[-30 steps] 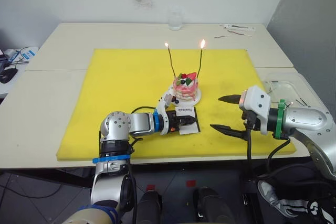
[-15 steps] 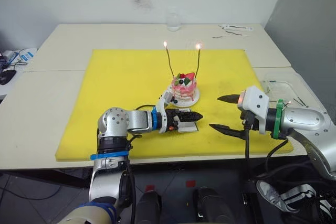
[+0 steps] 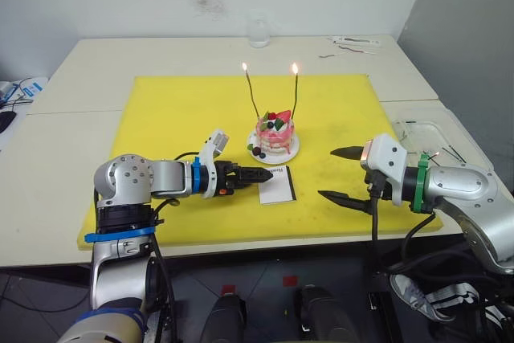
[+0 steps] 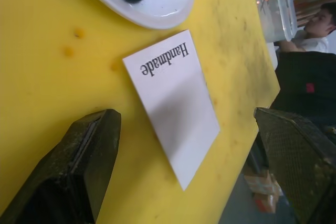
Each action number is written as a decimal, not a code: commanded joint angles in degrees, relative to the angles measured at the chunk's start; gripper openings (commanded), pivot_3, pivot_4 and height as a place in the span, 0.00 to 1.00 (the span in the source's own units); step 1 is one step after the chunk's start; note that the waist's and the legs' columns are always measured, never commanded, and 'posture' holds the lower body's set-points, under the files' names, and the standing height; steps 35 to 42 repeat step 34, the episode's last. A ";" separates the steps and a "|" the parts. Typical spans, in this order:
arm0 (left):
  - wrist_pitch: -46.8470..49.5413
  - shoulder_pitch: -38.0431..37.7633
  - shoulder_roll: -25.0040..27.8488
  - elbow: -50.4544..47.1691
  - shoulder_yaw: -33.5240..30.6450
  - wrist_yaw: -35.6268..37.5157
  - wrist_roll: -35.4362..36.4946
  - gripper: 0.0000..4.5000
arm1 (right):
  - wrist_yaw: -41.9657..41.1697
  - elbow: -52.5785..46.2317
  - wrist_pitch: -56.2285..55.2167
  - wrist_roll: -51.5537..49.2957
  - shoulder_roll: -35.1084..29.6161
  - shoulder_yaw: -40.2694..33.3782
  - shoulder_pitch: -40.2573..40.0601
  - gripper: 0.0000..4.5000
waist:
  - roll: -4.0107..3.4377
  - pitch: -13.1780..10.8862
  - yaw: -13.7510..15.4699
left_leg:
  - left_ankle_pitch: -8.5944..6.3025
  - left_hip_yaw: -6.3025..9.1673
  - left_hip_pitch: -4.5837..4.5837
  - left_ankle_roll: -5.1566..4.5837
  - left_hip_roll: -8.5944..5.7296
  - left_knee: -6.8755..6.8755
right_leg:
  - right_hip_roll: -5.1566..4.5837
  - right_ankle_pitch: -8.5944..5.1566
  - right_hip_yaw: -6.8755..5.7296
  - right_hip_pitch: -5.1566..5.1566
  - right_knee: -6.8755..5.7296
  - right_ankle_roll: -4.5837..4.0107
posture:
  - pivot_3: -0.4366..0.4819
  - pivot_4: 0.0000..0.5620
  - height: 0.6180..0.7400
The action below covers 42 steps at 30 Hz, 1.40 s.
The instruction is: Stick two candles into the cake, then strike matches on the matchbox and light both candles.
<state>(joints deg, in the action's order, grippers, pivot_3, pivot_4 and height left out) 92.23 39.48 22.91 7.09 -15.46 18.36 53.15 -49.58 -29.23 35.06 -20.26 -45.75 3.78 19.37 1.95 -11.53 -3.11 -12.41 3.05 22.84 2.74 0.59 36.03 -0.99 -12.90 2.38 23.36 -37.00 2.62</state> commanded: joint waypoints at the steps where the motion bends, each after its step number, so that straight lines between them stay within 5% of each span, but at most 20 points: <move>1: 0.27 -1.72 3.06 -2.62 0.89 -0.06 -1.23 1.00 | -0.30 0.04 -1.75 0.34 0.38 0.24 1.76 1.00 | 0.00 0.00 -0.10 | 0.00 0.00 0.00 0.00 0.00 0.00 | 0.00 0.00 0.00 0.00 0.00 0.00 | 0.48 0.27 1.00; 5: -2.84 -4.65 9.70 -8.67 4.49 3.69 -2.30 1.00 | -1.15 1.31 -2.89 0.92 0.30 0.46 1.92 1.00 | 0.00 0.00 -0.29 | 0.00 -0.03 -0.01 0.00 0.06 -0.06 | 0.04 0.00 0.02 0.08 -0.03 -0.01 | 0.48 0.27 1.00; 9: -28.50 -8.35 20.01 -15.33 10.10 17.19 -12.39 1.00 | -2.31 2.16 -4.51 1.09 -1.11 -1.30 -0.56 1.00 | 0.00 0.00 0.02 | 0.00 -0.05 0.03 0.01 0.08 -0.13 | 0.04 -0.12 0.03 0.15 -0.03 -0.21 | 0.48 0.27 1.00; 12: -42.13 -10.39 22.80 -13.71 9.31 20.17 -18.77 1.00 | -1.73 3.26 -4.95 0.04 -1.19 -4.37 -3.92 1.00 | 0.00 -0.01 0.92 | 0.00 -0.12 0.11 0.01 0.02 -0.13 | -0.07 -0.23 0.06 0.21 0.04 -0.41 | 0.48 0.27 1.00; 18: -53.89 -13.09 17.42 -10.30 4.64 11.98 -25.79 1.00 | 5.21 0.40 -3.02 -1.28 4.41 -8.65 -10.86 1.00 | 0.03 0.00 2.15 | -0.02 -0.15 0.22 -0.03 -0.02 -0.10 | -0.20 -0.23 0.07 0.19 0.14 -0.37 | 0.48 0.27 1.00; 24: -68.41 -12.25 10.23 -3.90 6.60 4.01 -36.09 1.00 | 13.13 -2.72 -2.33 2.24 8.86 -7.90 -15.94 1.00 | 0.04 0.01 2.24 | -0.02 -0.13 0.19 -0.03 0.00 -0.05 | -0.11 -0.11 0.04 0.17 0.09 -0.18 | 0.48 0.27 1.00; 34: -75.07 -10.99 2.43 2.88 7.12 1.06 -40.12 1.00 | 21.72 -5.71 -4.07 6.18 12.94 -11.62 -25.23 1.00 | 0.06 0.02 2.57 | -0.02 -0.15 0.17 -0.03 0.00 -0.05 | -0.07 -0.01 0.06 0.15 0.07 0.00 | 0.48 0.27 1.00; 42: -75.07 -10.99 2.43 2.88 7.12 1.06 -40.12 1.00 | 21.72 -5.71 -4.07 6.18 12.94 -11.62 -25.23 1.00 | 0.06 0.02 2.57 | -0.02 -0.15 0.17 -0.03 0.00 -0.05 | -0.07 -0.01 0.06 0.15 0.07 0.00 | 0.48 0.27 1.00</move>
